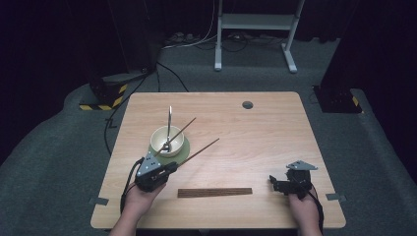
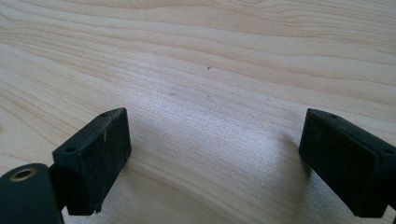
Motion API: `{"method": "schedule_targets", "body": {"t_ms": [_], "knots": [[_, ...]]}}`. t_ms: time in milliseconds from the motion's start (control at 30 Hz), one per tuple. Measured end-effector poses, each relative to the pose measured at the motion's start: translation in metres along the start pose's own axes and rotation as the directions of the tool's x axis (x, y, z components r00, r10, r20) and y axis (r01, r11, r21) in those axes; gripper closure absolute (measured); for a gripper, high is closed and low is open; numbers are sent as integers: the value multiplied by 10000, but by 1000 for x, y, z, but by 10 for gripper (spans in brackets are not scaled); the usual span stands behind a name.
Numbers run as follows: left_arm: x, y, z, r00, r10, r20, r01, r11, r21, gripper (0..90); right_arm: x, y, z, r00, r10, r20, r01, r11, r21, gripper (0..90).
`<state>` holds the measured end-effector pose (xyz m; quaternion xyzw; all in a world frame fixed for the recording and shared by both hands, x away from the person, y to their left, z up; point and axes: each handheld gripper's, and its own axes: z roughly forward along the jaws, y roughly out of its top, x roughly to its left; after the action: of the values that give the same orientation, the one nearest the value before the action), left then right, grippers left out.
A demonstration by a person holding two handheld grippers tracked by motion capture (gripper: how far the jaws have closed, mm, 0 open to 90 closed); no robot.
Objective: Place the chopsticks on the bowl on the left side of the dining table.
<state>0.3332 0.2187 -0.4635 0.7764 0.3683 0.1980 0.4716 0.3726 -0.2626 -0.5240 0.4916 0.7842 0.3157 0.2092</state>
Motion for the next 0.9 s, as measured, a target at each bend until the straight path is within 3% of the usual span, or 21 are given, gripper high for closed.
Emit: {"method": "schedule_targets", "body": {"t_ms": [433, 900], "knots": [[12, 5, -12, 9983, -53, -580, 28, 9991, -430, 839, 0, 0, 0, 10000, 9, -19, -9, 10000, 11, 88], [33, 1, -24, 9911, -362, -1279, 272, 9971, -715, 839, 0, 0, -1, 10000, 5, -61, -5, 10000, 68, 88]]}}
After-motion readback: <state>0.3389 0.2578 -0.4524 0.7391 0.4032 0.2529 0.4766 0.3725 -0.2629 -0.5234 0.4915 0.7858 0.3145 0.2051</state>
